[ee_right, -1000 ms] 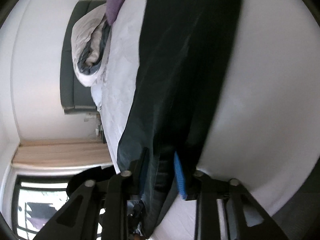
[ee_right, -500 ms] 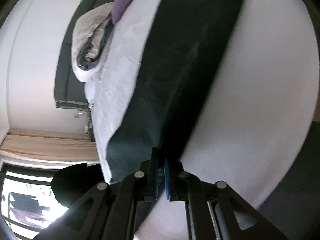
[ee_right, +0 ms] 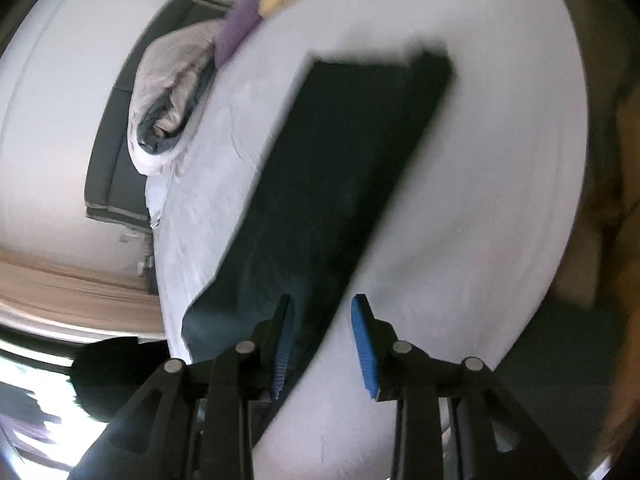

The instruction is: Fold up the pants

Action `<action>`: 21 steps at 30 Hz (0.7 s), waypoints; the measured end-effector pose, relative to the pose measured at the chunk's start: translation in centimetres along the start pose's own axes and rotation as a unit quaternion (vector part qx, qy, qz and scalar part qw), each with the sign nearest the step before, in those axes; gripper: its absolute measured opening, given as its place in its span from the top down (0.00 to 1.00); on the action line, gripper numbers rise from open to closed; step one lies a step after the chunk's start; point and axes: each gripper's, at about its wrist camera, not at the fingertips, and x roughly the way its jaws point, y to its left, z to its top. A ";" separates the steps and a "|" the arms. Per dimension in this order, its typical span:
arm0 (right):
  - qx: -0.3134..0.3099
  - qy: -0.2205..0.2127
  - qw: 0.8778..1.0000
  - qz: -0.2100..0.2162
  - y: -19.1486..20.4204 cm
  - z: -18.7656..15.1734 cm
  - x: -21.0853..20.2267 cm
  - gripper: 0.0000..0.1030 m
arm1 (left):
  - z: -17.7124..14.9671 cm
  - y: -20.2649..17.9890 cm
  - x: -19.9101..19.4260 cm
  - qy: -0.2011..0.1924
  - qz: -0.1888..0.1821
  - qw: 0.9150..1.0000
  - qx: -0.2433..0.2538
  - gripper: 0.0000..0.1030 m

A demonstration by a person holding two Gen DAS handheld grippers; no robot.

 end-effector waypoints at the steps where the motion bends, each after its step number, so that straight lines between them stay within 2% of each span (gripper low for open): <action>1: -0.032 -0.010 0.999 0.025 1.8 0.3 -0.6 0.67 | 0.0 0.0 0.1 -0.001 0.000 1.000 0.000 0.82; 3: -0.066 0.005 0.996 0.064 4.1 0.1 0.0 0.67 | 0.0 -0.1 0.1 -0.001 0.003 1.000 0.001 0.82; 5: -0.086 0.045 0.988 0.117 6.3 -0.8 2.3 0.67 | -0.1 -0.2 0.1 0.000 0.003 1.000 0.004 0.82; 7: -0.086 0.095 0.983 0.134 7.0 -2.1 5.7 0.67 | -0.1 -0.1 0.0 0.001 0.001 1.000 0.003 0.82; 9: -0.077 0.125 0.983 0.114 6.2 -2.9 8.5 0.67 | -0.3 0.1 -0.4 0.001 0.001 1.000 0.003 0.82; 10: -0.069 0.135 0.986 0.072 4.9 -3.3 9.9 0.90 | -0.1 0.1 -0.6 0.000 0.005 1.000 0.002 0.82; 11: -0.068 0.136 0.987 0.050 3.6 -3.4 10.4 1.00 | -0.1 0.0 -1.0 -0.003 0.012 1.000 0.003 0.82; 12: -0.066 0.129 0.989 0.039 2.3 -3.4 10.4 1.00 | -0.1 -0.1 -1.2 -0.005 0.017 1.000 0.004 0.82; 13: -0.052 0.124 0.989 0.061 1.0 -3.1 9.8 1.00 | 0.1 -0.3 -1.6 -0.010 0.020 1.000 0.007 0.82; 14: -0.049 0.117 0.990 0.062 0.4 -3.0 9.2 1.00 | 0.3 -0.4 -1.9 -0.014 0.020 1.000 0.008 0.82; 16: -0.067 0.086 0.993 0.033 -0.4 -2.1 7.2 1.00 | 1.2 -0.7 -2.2 -0.023 0.014 1.000 0.008 0.82; 20: -0.057 0.032 0.997 -0.033 -1.7 0.2 3.6 1.00 | 4.0 -1.7 -2.1 -0.042 0.004 0.999 0.021 0.82; 21: -0.071 0.019 0.996 -0.053 -0.9 0.5 2.8 0.92 | 4.6 -1.9 -2.1 -0.045 0.002 0.999 0.023 0.82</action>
